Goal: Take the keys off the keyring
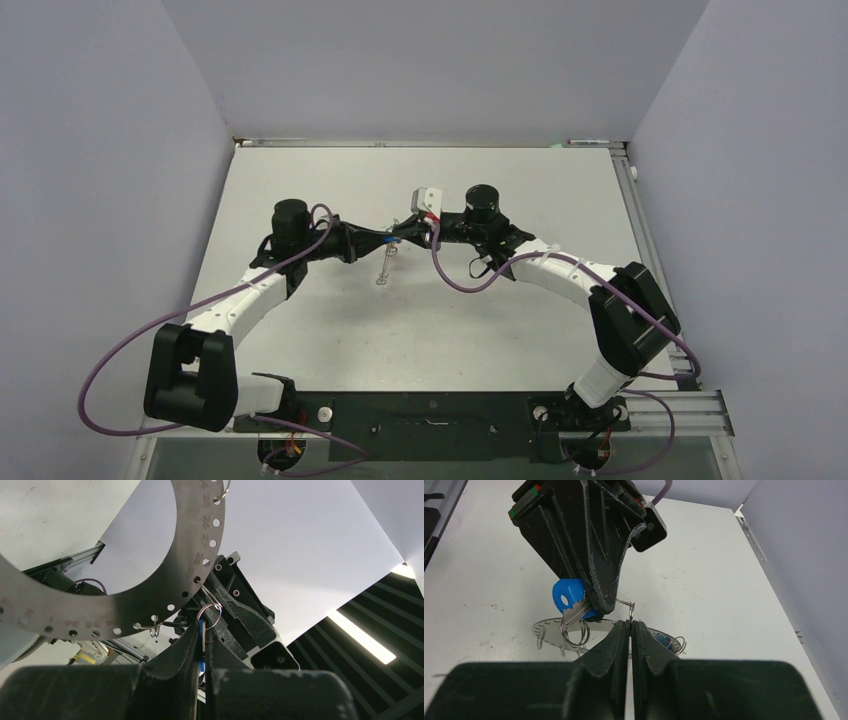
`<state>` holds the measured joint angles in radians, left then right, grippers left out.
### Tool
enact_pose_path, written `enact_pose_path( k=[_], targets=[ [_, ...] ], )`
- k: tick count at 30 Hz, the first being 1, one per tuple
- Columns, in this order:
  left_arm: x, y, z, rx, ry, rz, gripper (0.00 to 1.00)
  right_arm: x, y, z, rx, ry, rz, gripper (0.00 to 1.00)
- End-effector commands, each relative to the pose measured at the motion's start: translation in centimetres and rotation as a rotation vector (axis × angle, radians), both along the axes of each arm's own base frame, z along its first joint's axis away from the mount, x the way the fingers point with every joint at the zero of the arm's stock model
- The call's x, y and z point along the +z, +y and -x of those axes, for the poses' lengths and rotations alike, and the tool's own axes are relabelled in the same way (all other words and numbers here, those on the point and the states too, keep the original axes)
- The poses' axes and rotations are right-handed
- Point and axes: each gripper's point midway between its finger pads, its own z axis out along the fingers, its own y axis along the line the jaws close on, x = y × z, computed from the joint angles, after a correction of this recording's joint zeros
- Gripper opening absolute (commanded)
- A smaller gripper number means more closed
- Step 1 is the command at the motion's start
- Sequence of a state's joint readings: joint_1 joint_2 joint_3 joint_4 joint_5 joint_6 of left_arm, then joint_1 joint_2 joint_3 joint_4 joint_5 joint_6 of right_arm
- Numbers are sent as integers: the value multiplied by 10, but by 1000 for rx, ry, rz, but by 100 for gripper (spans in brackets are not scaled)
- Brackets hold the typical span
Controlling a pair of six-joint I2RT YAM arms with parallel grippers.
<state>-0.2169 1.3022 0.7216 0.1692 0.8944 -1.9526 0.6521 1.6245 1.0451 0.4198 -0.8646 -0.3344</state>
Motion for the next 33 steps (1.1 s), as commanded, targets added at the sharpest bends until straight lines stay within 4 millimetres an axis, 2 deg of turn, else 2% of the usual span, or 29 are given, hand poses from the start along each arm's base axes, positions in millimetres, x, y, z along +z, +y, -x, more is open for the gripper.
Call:
enact_pose_path(
  k=[1, 4, 9, 14, 23, 25, 27, 30, 33],
  targets=[
    [0, 2, -2, 5, -12, -12, 0, 73, -9, -4, -31, -137, -169, 5],
    [0, 2, -3, 6, -12, -12, 0, 71, -15, -10, -50, -131, -165, 5],
    [2, 4, -5, 14, -21, -8, 0, 55, -24, -10, -53, -126, -128, 5],
    [11, 3, -9, 11, -48, 4, 0, 35, -24, -3, -32, -112, -87, 5],
    [20, 0, -9, -1, -75, 16, 0, -5, -23, -4, -5, -85, 19, 5],
    [21, -2, -8, -7, -77, 18, 0, -9, -19, -5, 2, -68, 34, 11],
    [18, -6, -5, -19, -69, 19, 0, -7, -15, -6, 10, -67, 34, 21],
    [13, -13, 2, -43, -54, 16, 0, 0, -10, -4, 28, -65, 21, 29],
    [10, -12, -3, -18, -51, 5, 0, 6, -7, -3, 37, -50, 13, 40]
  ],
)
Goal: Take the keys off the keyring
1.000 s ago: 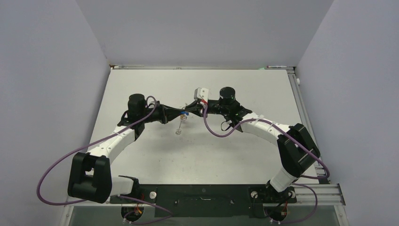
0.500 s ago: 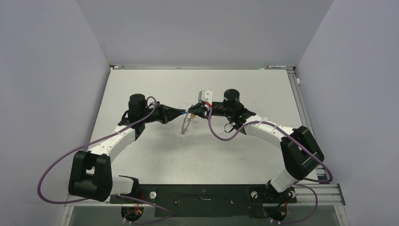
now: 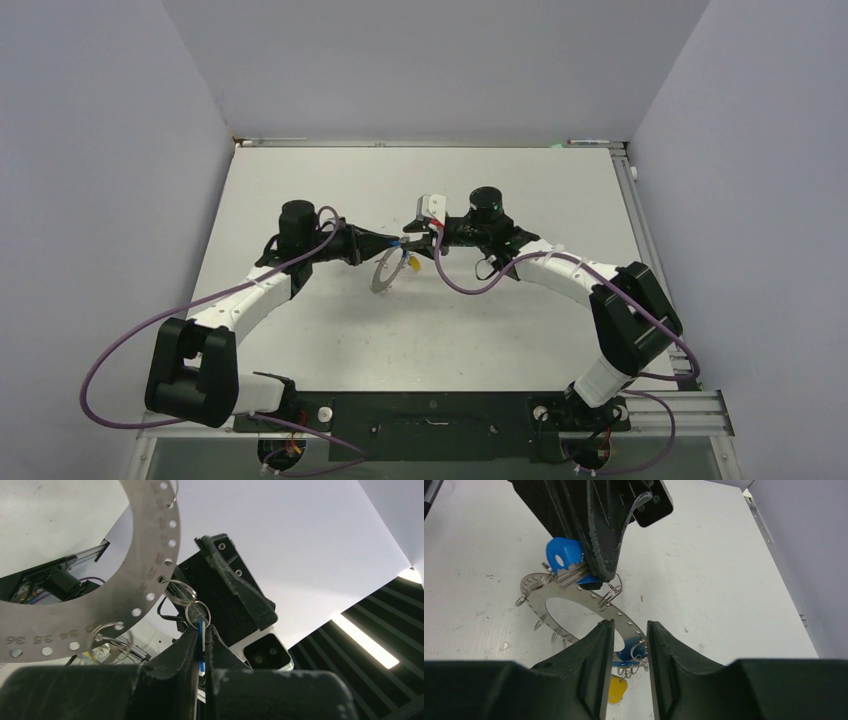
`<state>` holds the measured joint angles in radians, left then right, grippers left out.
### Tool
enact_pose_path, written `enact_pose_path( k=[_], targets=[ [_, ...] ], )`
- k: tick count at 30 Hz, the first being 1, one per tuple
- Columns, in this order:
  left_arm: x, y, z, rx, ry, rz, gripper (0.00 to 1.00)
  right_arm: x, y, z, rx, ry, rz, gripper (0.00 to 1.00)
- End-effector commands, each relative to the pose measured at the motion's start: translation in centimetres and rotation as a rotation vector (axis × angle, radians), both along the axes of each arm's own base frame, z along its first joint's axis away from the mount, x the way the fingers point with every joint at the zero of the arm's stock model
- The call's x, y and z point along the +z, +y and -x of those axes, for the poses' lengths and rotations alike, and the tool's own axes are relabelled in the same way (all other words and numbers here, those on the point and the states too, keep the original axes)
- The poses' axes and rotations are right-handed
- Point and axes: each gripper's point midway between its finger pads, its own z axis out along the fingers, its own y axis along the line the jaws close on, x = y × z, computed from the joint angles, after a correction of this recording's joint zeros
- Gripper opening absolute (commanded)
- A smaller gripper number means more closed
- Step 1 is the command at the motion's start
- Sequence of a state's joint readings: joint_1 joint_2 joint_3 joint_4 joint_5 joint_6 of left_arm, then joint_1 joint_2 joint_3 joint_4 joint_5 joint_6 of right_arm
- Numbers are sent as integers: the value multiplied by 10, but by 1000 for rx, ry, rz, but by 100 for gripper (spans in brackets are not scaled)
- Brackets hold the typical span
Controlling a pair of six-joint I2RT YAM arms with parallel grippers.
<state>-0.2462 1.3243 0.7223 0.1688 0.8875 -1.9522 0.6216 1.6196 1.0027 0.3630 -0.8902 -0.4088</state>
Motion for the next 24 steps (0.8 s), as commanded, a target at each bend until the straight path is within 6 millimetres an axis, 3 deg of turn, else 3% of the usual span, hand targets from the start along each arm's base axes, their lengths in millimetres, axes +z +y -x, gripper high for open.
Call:
enact_pose_path(
  k=[1, 12, 20, 24],
  targets=[
    [20, -4, -2, -19, -71, 25, 0, 34, 10, -2, 36, -51, -52, 42],
    [22, -5, -2, -20, -75, 27, 0, 39, 13, 21, 80, 3, -62, 44],
    [23, -4, -1, -16, -77, 27, 0, 27, 6, 24, 18, 81, -34, 50],
    [23, -4, -1, -14, -77, 26, 0, 34, 5, 22, -44, 109, -68, 51]
  ],
)
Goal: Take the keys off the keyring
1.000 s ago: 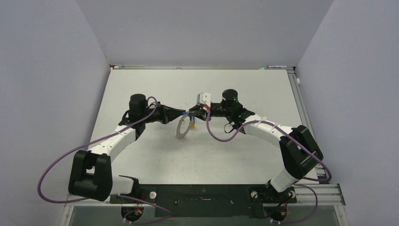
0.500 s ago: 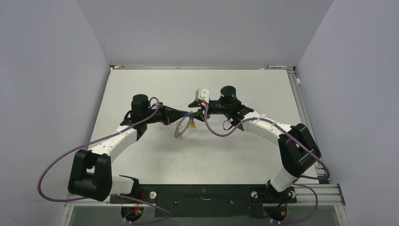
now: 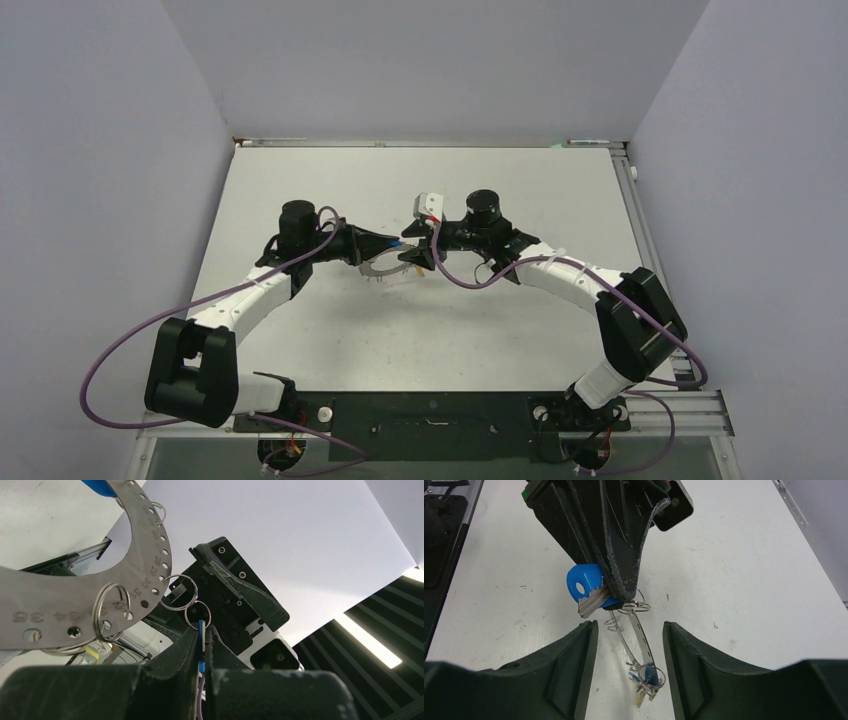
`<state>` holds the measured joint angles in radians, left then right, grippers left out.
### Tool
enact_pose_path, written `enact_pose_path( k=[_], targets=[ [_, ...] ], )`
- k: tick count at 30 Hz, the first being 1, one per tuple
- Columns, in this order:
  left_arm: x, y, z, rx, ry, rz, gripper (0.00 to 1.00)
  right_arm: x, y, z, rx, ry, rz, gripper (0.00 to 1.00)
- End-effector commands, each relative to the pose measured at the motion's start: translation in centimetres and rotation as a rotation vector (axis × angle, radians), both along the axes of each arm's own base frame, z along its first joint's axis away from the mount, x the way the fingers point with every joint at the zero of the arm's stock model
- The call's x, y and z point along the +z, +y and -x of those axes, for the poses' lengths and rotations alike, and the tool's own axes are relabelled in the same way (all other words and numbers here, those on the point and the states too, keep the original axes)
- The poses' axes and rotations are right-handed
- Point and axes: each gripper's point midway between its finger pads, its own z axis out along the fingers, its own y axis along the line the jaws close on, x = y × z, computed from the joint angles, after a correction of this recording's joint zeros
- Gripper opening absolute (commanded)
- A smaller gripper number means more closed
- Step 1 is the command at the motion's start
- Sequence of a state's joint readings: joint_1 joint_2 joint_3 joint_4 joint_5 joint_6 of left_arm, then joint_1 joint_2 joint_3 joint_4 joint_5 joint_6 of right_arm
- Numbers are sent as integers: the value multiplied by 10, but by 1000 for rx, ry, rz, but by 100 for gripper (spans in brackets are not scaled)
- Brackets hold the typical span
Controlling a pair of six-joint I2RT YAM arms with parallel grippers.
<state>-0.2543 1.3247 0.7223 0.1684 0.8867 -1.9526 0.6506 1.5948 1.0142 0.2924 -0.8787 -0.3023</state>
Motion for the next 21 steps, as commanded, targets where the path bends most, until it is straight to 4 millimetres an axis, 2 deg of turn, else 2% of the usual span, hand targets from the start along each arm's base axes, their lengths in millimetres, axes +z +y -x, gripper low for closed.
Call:
enact_pose_path(
  k=[1, 4, 7, 10, 14, 17, 21],
  targets=[
    [22, -2, -2, -6, -76, 25, 0, 39, 2, 0, -81, -7, -97, 50],
    [21, -1, -2, -3, -70, 24, 0, 51, 4, -11, -180, 47, -150, 48],
    [20, 0, -1, 0, -67, 20, 0, 55, 6, -10, -240, 98, -179, 48],
    [21, 0, -1, 4, -68, 20, 0, 52, 10, 1, -272, 111, -198, 49],
    [23, 0, -1, 2, -71, 23, 0, 45, 11, 5, -370, 123, -203, 53],
    [23, 0, 0, 1, -71, 24, 0, 42, 9, -1, -477, 116, -197, 60],
    [23, 0, 0, 1, -68, 25, 0, 42, 5, -12, -583, 97, -202, 57]
  ],
)
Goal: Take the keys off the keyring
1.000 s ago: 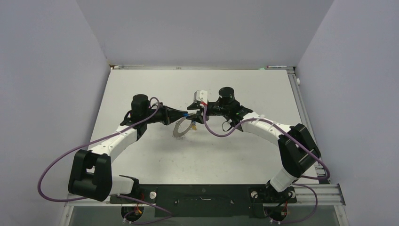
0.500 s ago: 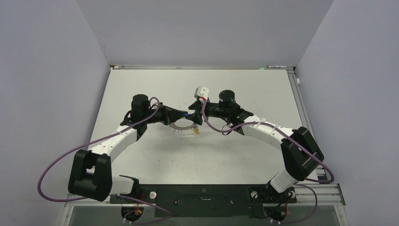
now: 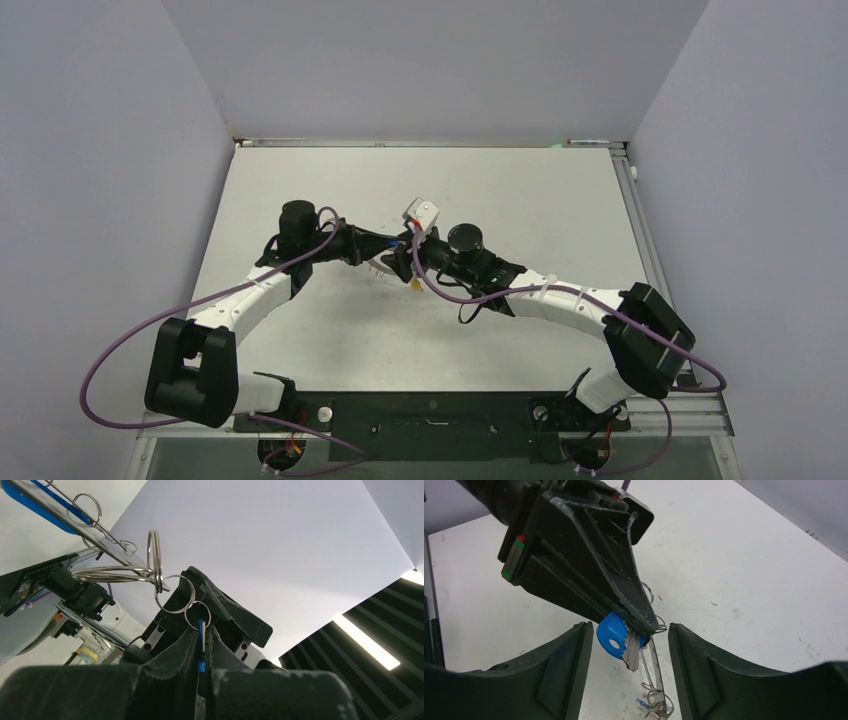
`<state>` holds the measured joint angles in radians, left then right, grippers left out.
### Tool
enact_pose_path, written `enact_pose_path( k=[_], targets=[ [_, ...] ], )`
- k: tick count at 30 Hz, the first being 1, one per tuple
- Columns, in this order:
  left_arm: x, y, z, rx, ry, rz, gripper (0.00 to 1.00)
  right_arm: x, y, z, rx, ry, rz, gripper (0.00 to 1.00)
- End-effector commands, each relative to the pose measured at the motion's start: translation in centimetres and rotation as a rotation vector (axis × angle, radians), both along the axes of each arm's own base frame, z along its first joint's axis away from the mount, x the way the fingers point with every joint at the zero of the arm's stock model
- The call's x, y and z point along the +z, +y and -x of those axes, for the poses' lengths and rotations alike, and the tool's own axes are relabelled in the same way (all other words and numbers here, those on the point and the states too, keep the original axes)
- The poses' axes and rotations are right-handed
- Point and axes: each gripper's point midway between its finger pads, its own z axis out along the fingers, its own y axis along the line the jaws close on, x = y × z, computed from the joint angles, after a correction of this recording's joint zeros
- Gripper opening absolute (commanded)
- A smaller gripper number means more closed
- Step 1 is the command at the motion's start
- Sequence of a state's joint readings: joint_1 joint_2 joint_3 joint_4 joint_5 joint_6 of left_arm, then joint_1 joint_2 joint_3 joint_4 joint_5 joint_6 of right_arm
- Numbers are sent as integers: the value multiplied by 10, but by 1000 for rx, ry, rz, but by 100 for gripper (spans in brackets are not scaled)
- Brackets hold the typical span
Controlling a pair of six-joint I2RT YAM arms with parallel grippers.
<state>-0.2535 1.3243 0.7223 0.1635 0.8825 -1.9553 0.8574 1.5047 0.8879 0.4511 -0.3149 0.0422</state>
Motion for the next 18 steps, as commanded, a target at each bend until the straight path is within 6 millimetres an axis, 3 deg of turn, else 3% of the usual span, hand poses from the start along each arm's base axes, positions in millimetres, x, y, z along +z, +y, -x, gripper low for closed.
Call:
enact_pose_path(
  k=[1, 13, 18],
  targets=[
    [24, -1, 0, -5, -75, 28, 0, 35, -13, -26, -211, -66, -87, 55],
    [23, -1, 0, -8, -71, 30, 0, 22, -24, -46, -326, -54, -49, 36],
    [22, -1, 0, -8, -67, 29, 0, 20, -33, -48, -325, -62, -22, 35]
  ],
)
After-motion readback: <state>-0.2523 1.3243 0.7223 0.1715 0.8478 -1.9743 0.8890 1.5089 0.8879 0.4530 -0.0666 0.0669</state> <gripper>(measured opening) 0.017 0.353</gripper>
